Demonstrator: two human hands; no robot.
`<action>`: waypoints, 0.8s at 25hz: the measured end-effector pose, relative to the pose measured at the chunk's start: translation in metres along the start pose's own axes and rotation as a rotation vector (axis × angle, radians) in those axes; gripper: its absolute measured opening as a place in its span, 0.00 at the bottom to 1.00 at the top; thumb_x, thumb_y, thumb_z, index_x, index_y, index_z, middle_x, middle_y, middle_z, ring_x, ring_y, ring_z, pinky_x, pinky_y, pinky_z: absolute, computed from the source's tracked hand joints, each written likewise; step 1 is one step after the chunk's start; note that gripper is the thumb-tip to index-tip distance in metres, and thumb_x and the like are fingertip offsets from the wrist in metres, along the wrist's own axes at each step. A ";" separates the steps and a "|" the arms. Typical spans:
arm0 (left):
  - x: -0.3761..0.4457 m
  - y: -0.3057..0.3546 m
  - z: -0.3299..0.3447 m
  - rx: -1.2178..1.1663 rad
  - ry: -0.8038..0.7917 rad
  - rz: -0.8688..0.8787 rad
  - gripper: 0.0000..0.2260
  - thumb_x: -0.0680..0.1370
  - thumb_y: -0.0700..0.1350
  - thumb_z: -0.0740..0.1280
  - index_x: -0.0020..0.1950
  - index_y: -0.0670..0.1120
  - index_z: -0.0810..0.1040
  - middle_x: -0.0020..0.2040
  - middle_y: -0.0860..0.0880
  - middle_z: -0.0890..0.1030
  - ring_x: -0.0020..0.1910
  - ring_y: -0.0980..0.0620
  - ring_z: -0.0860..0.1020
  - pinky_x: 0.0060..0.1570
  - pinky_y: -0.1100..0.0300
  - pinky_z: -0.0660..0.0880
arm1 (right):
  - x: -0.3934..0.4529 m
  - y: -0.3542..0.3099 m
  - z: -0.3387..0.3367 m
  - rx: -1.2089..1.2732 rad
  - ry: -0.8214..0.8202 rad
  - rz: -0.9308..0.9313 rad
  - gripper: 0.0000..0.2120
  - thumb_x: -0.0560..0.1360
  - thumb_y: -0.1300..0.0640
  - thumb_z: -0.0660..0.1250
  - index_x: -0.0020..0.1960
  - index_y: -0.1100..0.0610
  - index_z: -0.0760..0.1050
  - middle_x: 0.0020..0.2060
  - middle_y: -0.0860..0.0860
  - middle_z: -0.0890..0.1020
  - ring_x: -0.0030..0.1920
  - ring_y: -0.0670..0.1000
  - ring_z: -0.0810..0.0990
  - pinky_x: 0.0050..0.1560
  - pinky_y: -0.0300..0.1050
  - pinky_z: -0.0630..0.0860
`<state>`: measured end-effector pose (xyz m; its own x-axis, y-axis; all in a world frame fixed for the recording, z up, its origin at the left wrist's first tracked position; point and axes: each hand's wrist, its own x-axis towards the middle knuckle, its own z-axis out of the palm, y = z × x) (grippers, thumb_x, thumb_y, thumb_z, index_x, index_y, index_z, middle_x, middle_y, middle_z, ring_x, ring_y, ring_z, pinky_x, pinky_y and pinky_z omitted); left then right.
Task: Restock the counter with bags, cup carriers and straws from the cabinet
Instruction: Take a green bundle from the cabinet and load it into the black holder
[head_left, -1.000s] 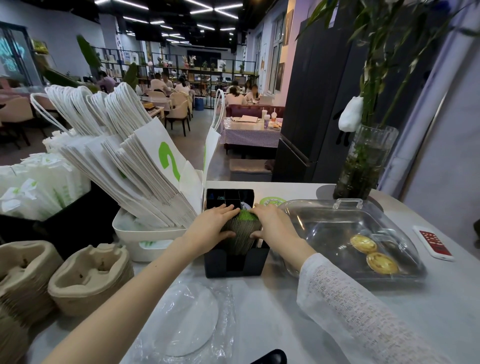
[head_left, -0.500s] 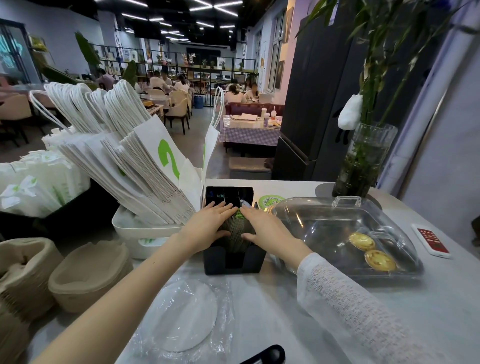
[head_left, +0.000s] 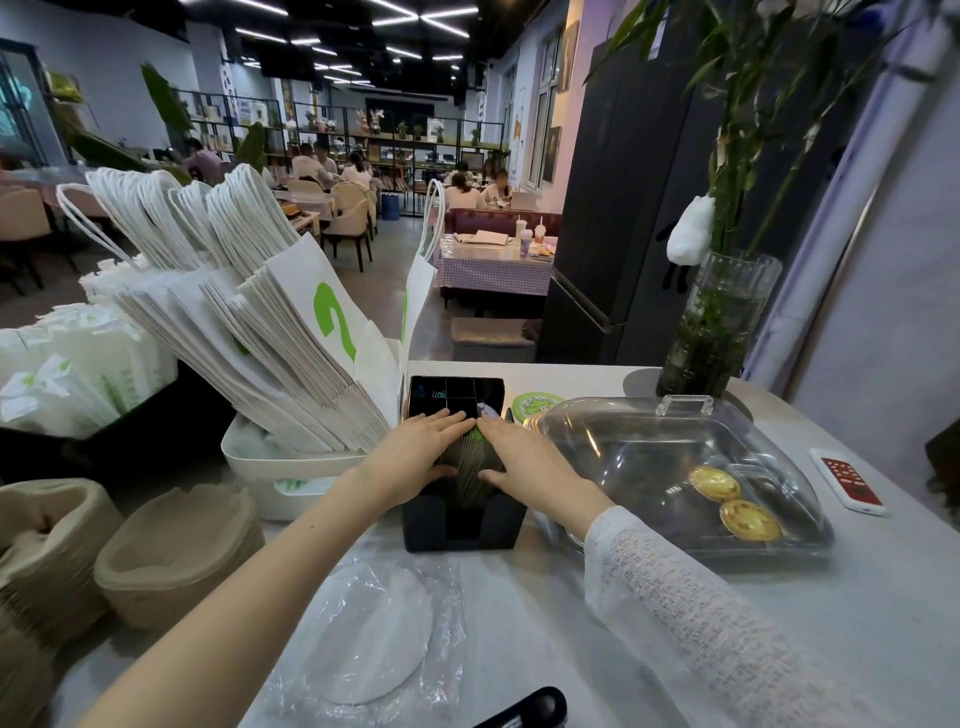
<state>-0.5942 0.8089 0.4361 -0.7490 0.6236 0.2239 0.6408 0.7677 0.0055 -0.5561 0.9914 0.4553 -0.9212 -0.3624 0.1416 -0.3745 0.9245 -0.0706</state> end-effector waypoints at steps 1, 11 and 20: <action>0.000 0.000 0.000 0.010 -0.007 -0.003 0.32 0.79 0.51 0.65 0.79 0.49 0.54 0.78 0.48 0.58 0.78 0.48 0.55 0.76 0.53 0.54 | -0.001 -0.001 0.000 0.010 0.003 0.003 0.33 0.76 0.52 0.68 0.76 0.57 0.58 0.75 0.54 0.64 0.71 0.55 0.69 0.65 0.49 0.70; -0.047 0.001 -0.039 -0.203 0.060 -0.209 0.35 0.74 0.49 0.71 0.77 0.45 0.59 0.74 0.46 0.66 0.71 0.47 0.67 0.69 0.54 0.67 | -0.039 -0.020 -0.025 -0.062 0.114 0.094 0.33 0.76 0.54 0.67 0.77 0.54 0.57 0.73 0.52 0.67 0.73 0.53 0.64 0.77 0.51 0.51; -0.115 0.002 -0.081 -0.216 0.086 -0.261 0.24 0.75 0.48 0.69 0.69 0.44 0.70 0.65 0.46 0.76 0.64 0.47 0.74 0.61 0.55 0.71 | -0.094 -0.058 -0.069 0.107 0.174 0.286 0.19 0.74 0.57 0.66 0.65 0.55 0.72 0.55 0.53 0.81 0.56 0.57 0.79 0.54 0.49 0.74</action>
<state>-0.4931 0.7268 0.4888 -0.8814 0.3886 0.2686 0.4570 0.8452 0.2771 -0.4409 0.9799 0.5141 -0.9621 -0.0565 0.2668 -0.1213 0.9649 -0.2331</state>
